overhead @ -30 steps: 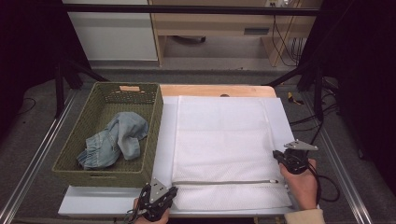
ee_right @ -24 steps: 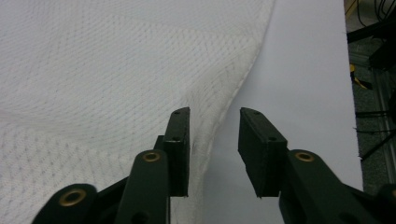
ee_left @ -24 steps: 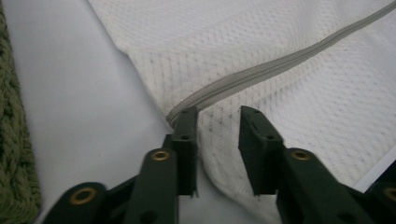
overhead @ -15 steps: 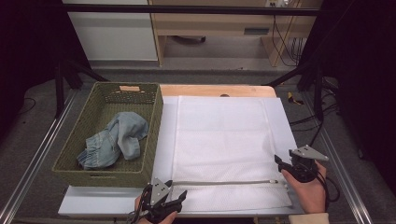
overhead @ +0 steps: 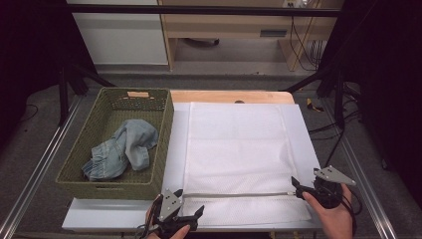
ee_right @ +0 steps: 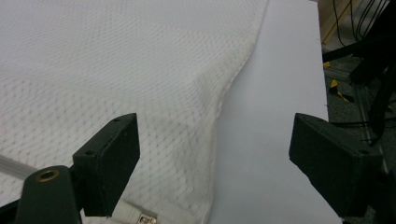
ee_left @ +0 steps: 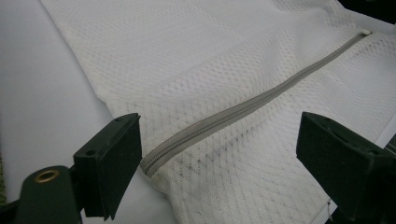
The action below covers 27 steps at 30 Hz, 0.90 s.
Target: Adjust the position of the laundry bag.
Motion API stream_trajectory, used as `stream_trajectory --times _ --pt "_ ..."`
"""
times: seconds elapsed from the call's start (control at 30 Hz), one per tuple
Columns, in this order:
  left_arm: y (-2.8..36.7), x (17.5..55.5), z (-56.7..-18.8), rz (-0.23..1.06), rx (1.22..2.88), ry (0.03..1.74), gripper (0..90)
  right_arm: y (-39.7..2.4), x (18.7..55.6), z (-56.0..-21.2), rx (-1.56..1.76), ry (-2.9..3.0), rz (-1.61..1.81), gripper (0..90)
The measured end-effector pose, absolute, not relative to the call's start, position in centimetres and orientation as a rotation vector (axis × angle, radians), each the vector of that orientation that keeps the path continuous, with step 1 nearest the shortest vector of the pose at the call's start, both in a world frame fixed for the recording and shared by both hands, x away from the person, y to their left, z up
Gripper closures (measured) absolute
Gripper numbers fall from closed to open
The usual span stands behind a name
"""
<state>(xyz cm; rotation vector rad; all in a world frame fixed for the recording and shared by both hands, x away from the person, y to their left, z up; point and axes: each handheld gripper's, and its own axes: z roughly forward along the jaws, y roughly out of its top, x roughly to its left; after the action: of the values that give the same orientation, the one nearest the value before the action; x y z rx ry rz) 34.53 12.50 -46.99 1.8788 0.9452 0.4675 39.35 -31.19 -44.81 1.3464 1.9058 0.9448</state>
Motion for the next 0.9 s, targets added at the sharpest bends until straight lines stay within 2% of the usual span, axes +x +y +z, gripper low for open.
stream_trajectory --times 0.2,0.43,0.9 --pt "12.3 34.4 -47.0 0.467 1.878 0.936 11.7 -31.6 37.8 -45.0 1.309 1.951 0.94 16.2" --pt "12.1 34.4 -47.1 0.465 1.874 0.918 9.9 -32.6 35.9 -45.2 1.331 1.958 0.969 20.9" --pt "11.2 35.0 -46.6 0.469 1.873 0.89 9.4 -33.7 35.1 -46.0 1.418 1.979 1.027 28.5"
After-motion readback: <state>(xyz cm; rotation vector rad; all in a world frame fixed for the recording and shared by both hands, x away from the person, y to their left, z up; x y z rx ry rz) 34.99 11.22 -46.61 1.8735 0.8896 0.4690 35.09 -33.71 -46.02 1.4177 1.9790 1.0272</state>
